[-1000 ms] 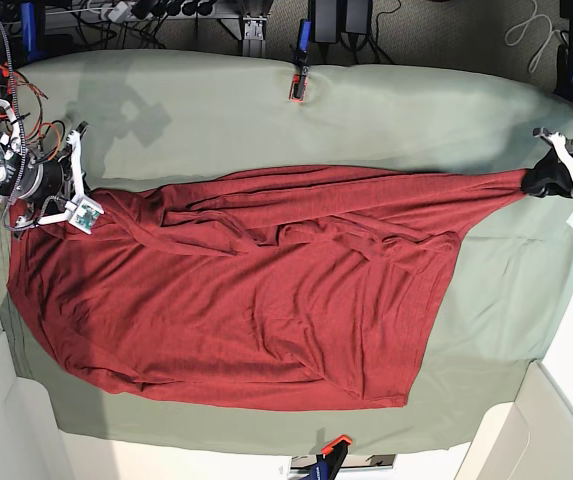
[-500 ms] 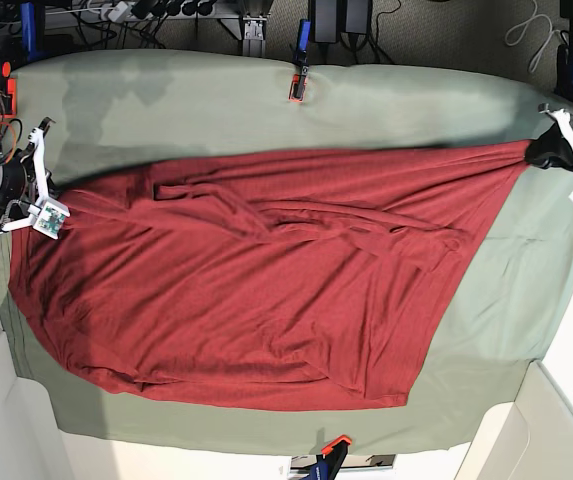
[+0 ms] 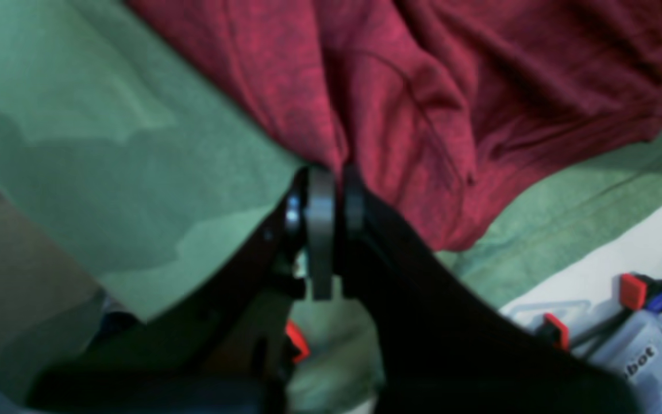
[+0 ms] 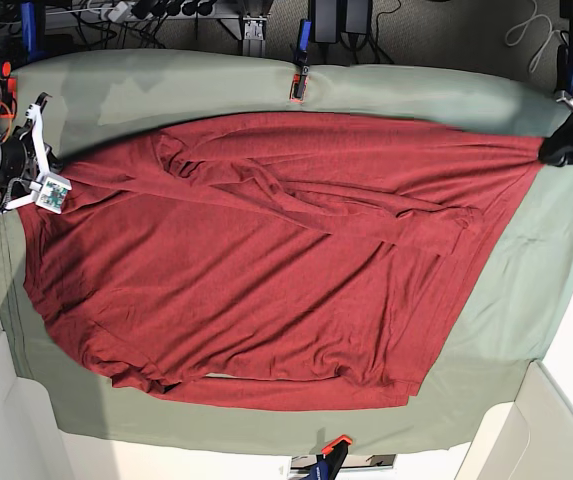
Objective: Fold the T-shirt properly
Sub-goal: 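Drag both held corners across the shirt, folding the edge over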
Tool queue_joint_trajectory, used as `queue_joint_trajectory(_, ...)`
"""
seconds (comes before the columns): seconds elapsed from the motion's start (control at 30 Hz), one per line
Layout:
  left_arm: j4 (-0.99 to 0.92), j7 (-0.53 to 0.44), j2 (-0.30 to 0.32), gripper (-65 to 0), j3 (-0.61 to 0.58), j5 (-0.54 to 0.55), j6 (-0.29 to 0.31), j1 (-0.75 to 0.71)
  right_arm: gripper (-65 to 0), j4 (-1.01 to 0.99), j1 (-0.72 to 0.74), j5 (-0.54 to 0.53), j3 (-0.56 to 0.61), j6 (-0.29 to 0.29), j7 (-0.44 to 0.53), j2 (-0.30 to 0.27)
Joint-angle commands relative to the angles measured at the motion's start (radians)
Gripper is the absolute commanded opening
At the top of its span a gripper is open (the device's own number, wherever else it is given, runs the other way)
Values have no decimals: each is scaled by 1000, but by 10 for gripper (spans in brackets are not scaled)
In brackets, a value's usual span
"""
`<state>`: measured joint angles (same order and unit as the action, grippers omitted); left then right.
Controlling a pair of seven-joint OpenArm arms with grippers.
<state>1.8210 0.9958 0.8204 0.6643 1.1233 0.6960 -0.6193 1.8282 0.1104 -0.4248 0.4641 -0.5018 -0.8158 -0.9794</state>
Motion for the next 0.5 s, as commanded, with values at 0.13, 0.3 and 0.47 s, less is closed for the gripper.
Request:
queue_joint_trajectory(0.13,68,-87,23,-650,13,-63,2,5,-650,11,14,29,-24,4,8,-4)
queue_joint_trajectory(0.3,66,-109,22,-650,13,-123,2,18,-650,10,14,24,-73,-5,8,-4)
queue_joint_trajectory(0.47,43,-109,23,-650,13,-134,2,84,-650,-29,31,11,-108,-27,34,-3)
